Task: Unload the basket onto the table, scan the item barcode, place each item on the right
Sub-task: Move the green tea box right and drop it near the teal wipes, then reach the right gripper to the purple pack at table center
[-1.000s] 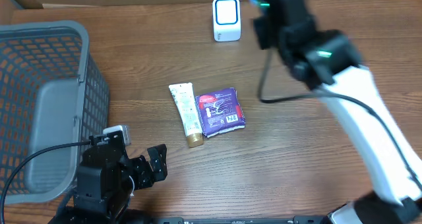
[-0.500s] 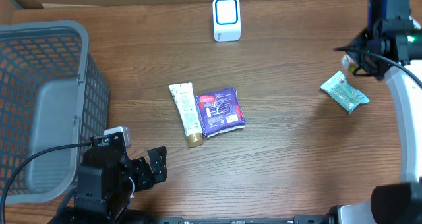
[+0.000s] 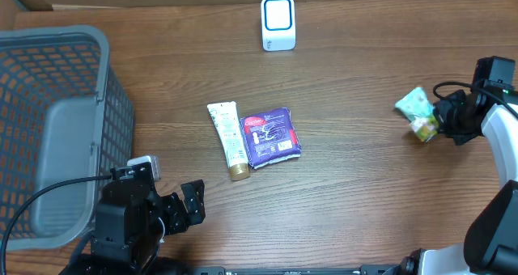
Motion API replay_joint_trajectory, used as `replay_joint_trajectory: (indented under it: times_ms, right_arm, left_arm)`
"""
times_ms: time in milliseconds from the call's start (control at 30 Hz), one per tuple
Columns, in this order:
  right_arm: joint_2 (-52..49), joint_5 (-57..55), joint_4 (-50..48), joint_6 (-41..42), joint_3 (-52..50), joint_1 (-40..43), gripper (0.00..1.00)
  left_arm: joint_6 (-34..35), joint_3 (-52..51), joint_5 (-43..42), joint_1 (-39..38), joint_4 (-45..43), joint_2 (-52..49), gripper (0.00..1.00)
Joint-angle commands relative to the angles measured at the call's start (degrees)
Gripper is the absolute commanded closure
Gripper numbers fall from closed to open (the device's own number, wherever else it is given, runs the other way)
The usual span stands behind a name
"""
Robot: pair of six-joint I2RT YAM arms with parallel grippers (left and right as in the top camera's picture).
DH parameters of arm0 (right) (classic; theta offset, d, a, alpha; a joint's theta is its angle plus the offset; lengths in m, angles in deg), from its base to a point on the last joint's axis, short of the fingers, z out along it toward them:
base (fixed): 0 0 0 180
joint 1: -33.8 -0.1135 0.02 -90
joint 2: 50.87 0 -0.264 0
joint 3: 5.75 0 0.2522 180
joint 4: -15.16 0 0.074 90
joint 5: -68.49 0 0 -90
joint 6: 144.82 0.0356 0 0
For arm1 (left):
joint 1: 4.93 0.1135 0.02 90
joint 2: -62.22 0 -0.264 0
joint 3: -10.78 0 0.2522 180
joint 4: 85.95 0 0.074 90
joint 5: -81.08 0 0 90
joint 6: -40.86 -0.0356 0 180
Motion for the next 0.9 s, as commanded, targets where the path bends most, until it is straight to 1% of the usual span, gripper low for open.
replay_joint_trajectory:
  times_ms: [0, 100, 200, 233, 267, 300, 400, 467, 533, 633, 733, 800, 867]
  right_arm:
    - [1.2, 1.7, -0.3, -4.4, 0.9, 0.0, 0.48]
    - [1.2, 2.8, 0.9, -5.4, 1.3, 0.0, 0.46]
    - [1.2, 8.0, 1.6, -10.8, 3.3, -0.3, 0.45]
    - [1.2, 9.9, 2.1, -13.0, 4.4, -0.5, 0.44]
    - [1.3, 11.3, 2.8, -15.0, 5.7, -0.9, 0.4]
    - [1.3, 12.3, 3.9, -17.1, 7.5, -1.5, 0.38]
    - [1.3, 14.2, 7.1, -23.8, 12.9, -4.3, 0.37]
    - [1.3, 15.5, 8.3, -28.0, 15.8, -7.0, 0.33]
    - [1.3, 17.2, 8.5, -32.2, 17.9, -10.6, 0.32]
    - [1.2, 18.2, 6.9, -35.4, 18.4, -17.6, 0.33]
    - [0.7, 18.1, 5.5, -35.6, 18.3, -25.0, 0.37]
    - [0.0, 17.9, 4.4, -34.9, 18.3, -30.2, 0.44]
    - [-1.0, 17.9, 2.9, -31.1, 18.0, -35.0, 0.48]
  left_arm:
    - [0.4, -0.1, -0.3, -0.3, 0.0, 0.6, 0.0]
    - [0.4, -0.1, -0.3, -0.3, 0.0, 0.6, 0.0]
    - [0.4, -0.1, -0.2, -0.3, 0.0, 0.6, 0.0]
    - [0.4, -0.1, -0.3, -0.3, 0.0, 0.6, 0.0]
    - [0.4, -0.1, -0.3, -0.3, 0.0, 0.6, 0.0]
    - [0.4, -0.1, -0.3, -0.3, 0.0, 0.6, 0.0]
    - [0.4, -0.1, -0.2, -0.3, 0.0, 0.6, 0.0]
    - [0.4, -0.1, -0.3, -0.3, 0.0, 0.6, 0.0]
    - [0.4, -0.1, -0.3, -0.3, 0.0, 0.6, 0.0]
    - [0.4, -0.1, -0.3, -0.3, 0.0, 0.6, 0.0]
    - [0.4, -0.1, -0.3, -0.3, 0.0, 0.6, 0.0]
    - [0.4, -0.1, -0.3, -0.3, 0.0, 0.6, 0.0]
    - [0.4, -0.1, -0.2, -0.3, 0.0, 0.6, 0.0]
